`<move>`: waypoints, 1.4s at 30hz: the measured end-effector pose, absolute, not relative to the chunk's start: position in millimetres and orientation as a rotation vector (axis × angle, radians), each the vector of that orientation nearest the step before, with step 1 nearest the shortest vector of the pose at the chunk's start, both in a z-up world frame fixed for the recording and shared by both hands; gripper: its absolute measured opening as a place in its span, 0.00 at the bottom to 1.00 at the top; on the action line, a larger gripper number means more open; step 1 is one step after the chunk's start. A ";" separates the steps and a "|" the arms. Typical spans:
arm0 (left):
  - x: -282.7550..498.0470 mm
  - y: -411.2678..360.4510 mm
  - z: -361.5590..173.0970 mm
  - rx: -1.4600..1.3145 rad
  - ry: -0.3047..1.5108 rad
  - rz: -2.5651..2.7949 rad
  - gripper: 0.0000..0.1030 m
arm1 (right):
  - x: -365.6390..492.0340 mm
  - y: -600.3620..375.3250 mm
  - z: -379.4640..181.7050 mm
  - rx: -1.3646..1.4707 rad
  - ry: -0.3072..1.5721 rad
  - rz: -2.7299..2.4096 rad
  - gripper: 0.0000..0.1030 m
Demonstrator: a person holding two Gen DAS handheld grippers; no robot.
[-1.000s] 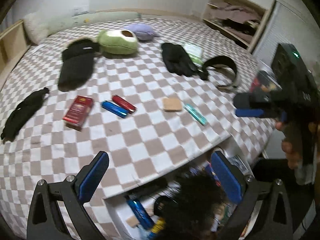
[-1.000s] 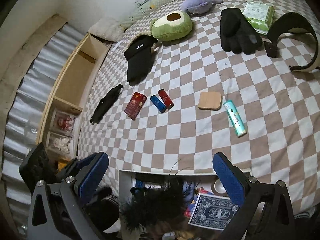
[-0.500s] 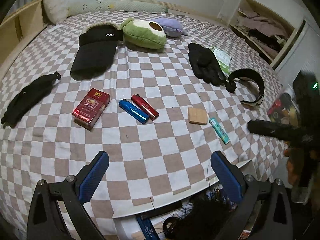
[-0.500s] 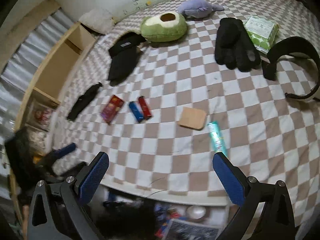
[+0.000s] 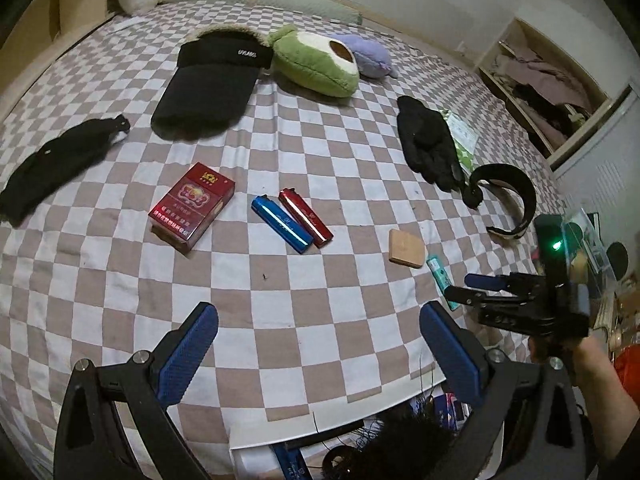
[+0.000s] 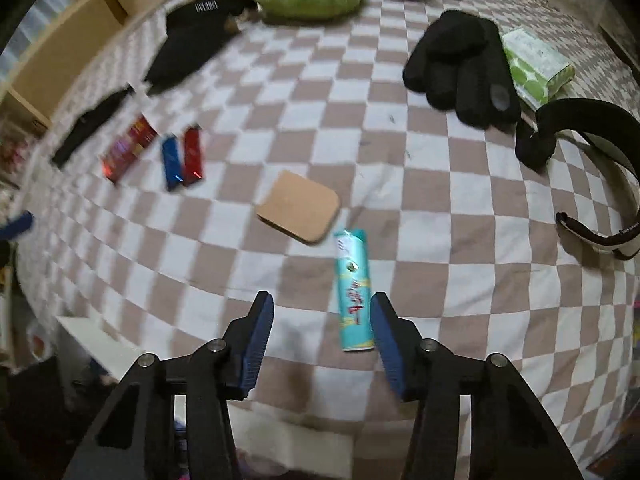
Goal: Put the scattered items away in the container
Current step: 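Grasp the teal lighter with the right tool while the left tool lowers toward the blue lighter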
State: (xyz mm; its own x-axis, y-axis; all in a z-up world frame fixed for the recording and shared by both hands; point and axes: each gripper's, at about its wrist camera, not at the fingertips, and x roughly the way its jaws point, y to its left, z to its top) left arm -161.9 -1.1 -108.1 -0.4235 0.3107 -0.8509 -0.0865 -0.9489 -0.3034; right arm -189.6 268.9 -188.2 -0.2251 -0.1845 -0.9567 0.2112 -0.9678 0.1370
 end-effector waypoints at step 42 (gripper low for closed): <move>-284.1 18.5 -210.7 -1.882 -0.317 2.432 0.63 | -195.7 275.9 -219.4 1.871 0.216 -2.190 0.22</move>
State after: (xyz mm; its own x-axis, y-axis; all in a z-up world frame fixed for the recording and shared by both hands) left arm -284.1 18.5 -210.7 -0.2581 0.1640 -0.9521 0.0855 -0.9777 -0.1916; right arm -195.7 275.9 -219.4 -0.1423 -0.0946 -0.9853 0.2856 -0.9570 0.0507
